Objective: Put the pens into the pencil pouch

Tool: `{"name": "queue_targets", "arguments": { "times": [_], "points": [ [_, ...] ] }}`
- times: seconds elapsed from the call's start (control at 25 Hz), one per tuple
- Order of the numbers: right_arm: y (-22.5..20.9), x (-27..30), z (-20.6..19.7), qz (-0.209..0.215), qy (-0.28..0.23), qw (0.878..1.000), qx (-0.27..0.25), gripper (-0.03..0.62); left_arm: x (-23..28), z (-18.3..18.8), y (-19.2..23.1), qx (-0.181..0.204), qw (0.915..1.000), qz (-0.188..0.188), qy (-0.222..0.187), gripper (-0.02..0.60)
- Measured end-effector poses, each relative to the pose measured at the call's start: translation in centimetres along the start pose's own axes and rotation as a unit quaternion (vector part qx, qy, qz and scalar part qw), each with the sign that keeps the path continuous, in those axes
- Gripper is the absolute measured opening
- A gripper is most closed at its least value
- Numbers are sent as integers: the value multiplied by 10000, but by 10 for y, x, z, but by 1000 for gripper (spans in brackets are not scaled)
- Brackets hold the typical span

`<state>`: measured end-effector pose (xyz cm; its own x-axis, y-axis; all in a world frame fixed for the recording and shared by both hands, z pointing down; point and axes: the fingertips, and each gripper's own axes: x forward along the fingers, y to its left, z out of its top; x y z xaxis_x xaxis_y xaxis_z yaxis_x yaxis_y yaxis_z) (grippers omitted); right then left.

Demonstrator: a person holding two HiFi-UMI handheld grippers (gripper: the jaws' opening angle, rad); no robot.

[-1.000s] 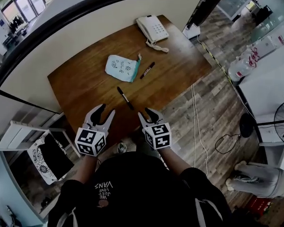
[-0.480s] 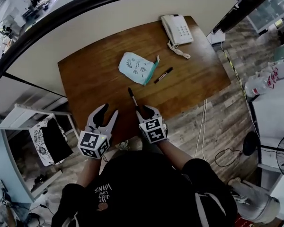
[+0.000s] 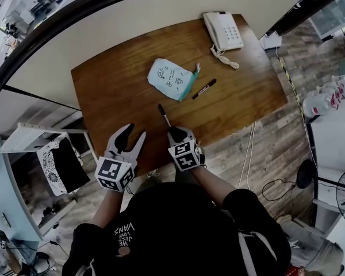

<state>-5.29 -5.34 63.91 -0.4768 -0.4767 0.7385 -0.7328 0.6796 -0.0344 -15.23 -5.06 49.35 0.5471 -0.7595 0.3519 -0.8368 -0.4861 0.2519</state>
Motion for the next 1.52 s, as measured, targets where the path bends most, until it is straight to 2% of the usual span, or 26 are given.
{"name": "queue_targets", "arguments": {
  "times": [0.2, 0.52, 1.0, 1.2, 1.52],
  "points": [
    [0, 1, -1, 40, 26, 9999, -148, 55, 6, -2, 0, 8, 9999, -40, 98, 162],
    [-10, -7, 7, 159, -120, 9998, 67, 52, 21, 3, -1, 51, 9999, 5, 147, 161],
    [-73, -45, 16, -137, -485, 9974, 508, 52, 75, 11, -11, 125, 9998, -29, 160, 163],
    [-107, -59, 12, -314, -591, 9957, 646, 52, 110, 13, -24, 298, 9992, -130, 224, 161],
    [-152, -78, 7, -489, -761, 9930, 753, 52, 173, -5, -35, 804, 9945, -41, 675, 163]
  ]
}}
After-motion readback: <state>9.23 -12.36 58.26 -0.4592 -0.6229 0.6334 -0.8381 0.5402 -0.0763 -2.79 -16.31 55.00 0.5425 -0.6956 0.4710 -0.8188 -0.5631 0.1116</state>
